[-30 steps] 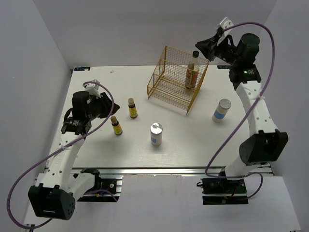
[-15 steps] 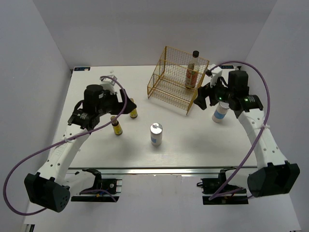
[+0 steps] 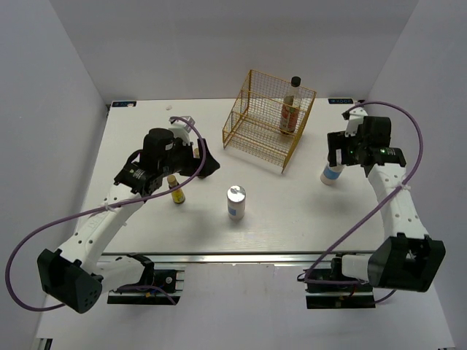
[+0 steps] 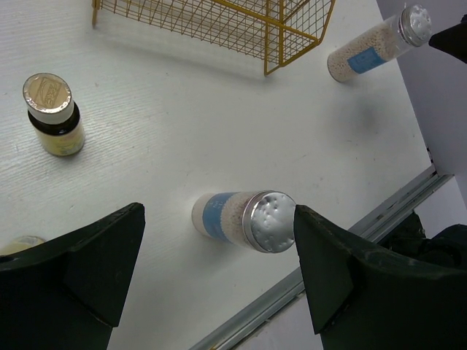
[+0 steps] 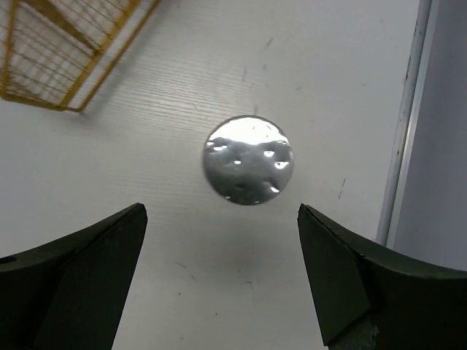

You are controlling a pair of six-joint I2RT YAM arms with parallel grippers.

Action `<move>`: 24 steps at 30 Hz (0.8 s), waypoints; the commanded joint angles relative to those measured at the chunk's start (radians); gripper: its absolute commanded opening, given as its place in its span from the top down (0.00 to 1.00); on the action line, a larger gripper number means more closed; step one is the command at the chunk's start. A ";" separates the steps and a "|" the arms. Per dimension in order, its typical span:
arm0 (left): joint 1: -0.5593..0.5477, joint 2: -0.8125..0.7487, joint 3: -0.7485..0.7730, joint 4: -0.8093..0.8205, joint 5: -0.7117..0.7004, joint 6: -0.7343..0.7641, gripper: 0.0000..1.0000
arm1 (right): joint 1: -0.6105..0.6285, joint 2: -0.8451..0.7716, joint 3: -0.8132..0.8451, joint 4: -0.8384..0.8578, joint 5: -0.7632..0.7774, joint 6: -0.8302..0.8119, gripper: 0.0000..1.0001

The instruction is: Organize the condiment bottles

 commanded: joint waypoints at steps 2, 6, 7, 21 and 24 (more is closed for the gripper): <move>-0.010 -0.014 0.021 0.032 -0.016 -0.004 0.07 | -0.068 0.084 0.020 0.071 0.013 -0.014 0.11; -0.013 -0.029 0.006 0.040 -0.032 -0.019 0.07 | -0.089 0.178 0.069 0.074 -0.024 -0.028 0.11; -0.013 -0.037 -0.002 0.039 -0.036 -0.024 0.07 | -0.089 0.188 0.071 0.077 -0.030 -0.033 0.11; -0.016 -0.078 -0.025 0.005 -0.066 -0.055 0.07 | -0.092 0.288 0.077 0.121 -0.090 -0.047 0.39; -0.016 -0.081 -0.034 0.010 -0.063 -0.059 0.07 | -0.092 0.259 0.060 0.132 -0.113 -0.076 0.58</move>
